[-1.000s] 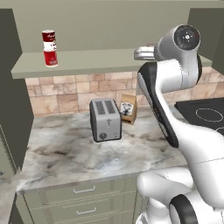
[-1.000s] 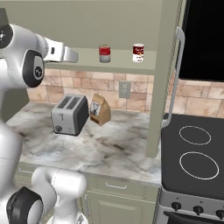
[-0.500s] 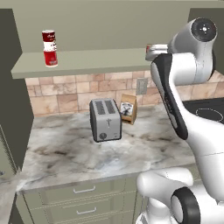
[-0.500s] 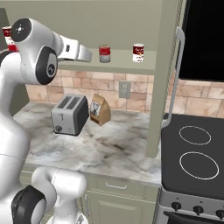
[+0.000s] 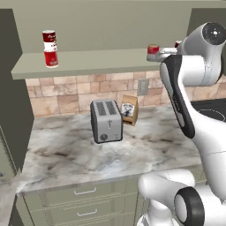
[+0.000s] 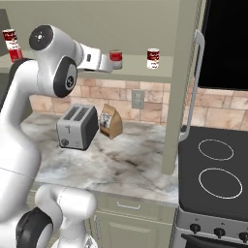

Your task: Stack two cans on top of the other two cans in the cabinet.

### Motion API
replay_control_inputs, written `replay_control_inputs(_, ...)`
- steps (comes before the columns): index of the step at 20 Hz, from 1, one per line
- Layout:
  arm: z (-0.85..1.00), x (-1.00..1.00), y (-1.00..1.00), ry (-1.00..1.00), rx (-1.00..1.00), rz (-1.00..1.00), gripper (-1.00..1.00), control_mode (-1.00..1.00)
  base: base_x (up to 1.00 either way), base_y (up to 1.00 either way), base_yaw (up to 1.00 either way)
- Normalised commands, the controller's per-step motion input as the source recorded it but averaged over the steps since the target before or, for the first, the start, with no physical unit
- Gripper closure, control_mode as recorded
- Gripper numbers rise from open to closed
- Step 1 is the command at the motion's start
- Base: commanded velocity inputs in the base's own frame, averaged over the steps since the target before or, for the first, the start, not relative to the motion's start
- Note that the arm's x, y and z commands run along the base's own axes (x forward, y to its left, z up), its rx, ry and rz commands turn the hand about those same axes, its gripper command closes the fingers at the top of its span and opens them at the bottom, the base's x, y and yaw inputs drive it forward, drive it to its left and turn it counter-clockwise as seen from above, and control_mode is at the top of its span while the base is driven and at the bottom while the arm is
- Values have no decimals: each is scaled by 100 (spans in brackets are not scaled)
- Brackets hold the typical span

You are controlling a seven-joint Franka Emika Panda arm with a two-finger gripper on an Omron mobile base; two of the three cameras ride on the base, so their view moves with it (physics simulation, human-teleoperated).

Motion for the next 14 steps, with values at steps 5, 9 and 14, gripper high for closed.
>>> replay_control_inputs(5,-16,26,-2,0,0,0,-100,-100,0,0,0)
replay_control_inputs(9,-1,36,0,0,0,0,-100,-100,0,0,0)
replay_control_inputs(14,0,37,-5,0,0,2,-100,-100,0,0,0)
